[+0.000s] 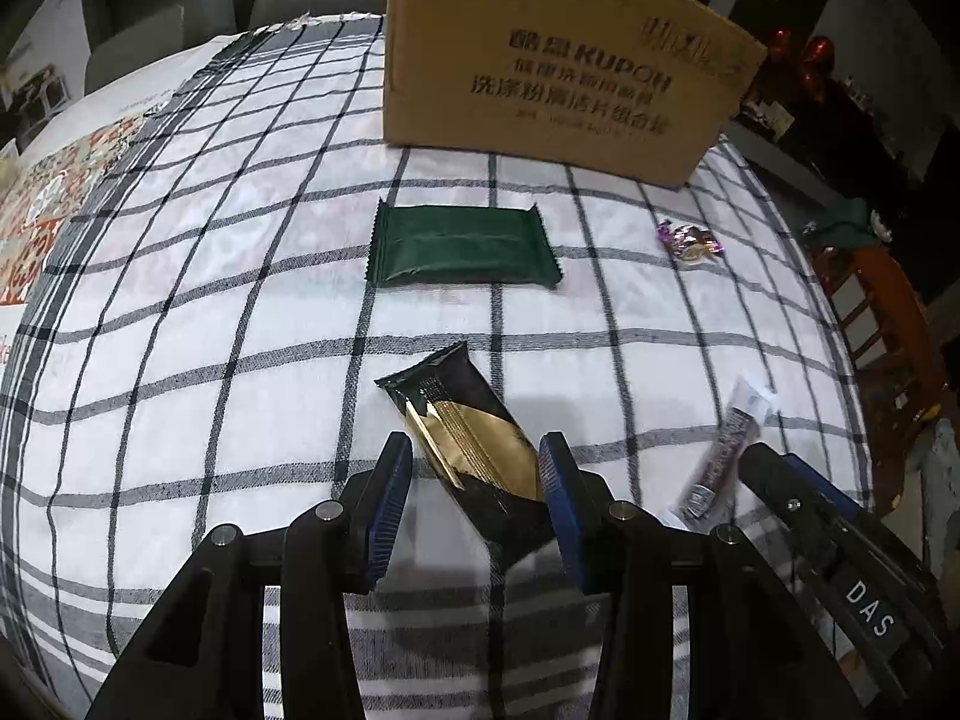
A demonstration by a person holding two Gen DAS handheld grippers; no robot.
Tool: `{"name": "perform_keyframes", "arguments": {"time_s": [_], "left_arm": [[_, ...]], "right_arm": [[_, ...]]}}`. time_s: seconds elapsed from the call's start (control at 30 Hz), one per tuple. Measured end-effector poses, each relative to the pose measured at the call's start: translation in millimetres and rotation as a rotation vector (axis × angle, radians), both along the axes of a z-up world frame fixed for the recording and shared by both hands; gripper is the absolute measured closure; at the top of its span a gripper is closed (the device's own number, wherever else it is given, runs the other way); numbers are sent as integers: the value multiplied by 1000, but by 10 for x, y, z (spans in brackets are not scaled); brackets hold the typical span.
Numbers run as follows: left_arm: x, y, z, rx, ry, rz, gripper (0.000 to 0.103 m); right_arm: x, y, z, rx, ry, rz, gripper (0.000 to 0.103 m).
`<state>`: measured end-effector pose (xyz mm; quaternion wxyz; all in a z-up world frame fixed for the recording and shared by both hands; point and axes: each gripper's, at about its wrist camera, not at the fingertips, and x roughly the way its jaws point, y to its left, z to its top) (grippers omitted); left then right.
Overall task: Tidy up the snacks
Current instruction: 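Grasp the black-gold bar with the left tool while the right tool grasps the white stick packet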
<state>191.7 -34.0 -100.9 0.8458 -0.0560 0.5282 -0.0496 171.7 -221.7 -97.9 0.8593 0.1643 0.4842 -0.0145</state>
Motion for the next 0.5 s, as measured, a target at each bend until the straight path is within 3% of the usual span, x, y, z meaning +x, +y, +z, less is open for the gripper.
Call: {"name": "perform_keyframes", "arguments": {"time_s": [0.5], "left_arm": [[146, -120, -121, 63, 21, 12, 58]], "right_arm": [[179, 149, -149, -80, 34, 21, 65]]}}
